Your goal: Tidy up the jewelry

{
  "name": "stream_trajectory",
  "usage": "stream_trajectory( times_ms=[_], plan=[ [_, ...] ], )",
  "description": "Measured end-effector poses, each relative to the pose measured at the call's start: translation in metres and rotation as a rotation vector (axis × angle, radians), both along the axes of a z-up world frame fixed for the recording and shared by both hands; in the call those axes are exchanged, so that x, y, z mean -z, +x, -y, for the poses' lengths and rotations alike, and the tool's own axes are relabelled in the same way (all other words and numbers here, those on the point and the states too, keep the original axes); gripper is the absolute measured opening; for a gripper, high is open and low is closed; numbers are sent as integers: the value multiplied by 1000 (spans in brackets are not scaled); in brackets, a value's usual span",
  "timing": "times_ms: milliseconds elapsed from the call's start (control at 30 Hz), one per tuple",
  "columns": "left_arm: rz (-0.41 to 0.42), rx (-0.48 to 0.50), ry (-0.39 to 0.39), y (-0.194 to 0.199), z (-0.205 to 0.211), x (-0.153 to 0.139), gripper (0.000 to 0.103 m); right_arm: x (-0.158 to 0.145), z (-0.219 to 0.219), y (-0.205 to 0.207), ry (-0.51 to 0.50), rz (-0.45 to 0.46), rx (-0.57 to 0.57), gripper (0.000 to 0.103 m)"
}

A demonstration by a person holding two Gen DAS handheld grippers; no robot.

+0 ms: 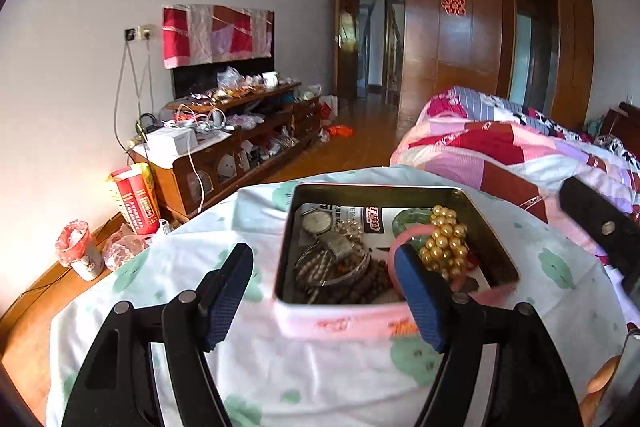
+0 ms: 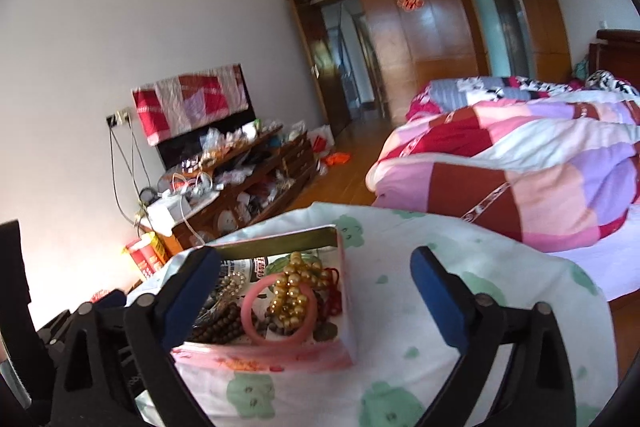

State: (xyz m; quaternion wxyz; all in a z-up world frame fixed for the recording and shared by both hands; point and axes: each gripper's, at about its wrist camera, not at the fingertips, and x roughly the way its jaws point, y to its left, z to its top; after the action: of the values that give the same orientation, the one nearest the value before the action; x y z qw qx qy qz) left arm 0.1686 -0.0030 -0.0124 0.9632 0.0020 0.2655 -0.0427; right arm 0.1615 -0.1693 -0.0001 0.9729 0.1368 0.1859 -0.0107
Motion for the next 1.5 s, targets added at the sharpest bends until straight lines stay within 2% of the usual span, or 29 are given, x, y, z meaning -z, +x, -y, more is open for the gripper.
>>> stream_trajectory(
  times_ms=[100,233,400,500,567,867,1500],
  plan=[
    [22,-14,-4,-19,-6,1,74,-5,-1,-27,-14,73,22,103],
    [52,-38,8,-36,-11,3,74,-6,-6,-44,-50,108,44,103],
    [96,-72,13,-53,-16,3,74,7,-12,-64,-87,122,55,103],
    [143,-90,10,-61,-18,-1,74,3,-9,-76,-93,183,81,103],
    [146,-87,19,-64,-16,-1,74,3,-9,-78,-95,197,83,103],
    [162,-90,22,-73,-18,0,74,5,-6,-83,-79,203,93,103],
    [155,-102,24,-78,-18,-2,74,2,-16,-84,-126,213,83,103]
  ],
)
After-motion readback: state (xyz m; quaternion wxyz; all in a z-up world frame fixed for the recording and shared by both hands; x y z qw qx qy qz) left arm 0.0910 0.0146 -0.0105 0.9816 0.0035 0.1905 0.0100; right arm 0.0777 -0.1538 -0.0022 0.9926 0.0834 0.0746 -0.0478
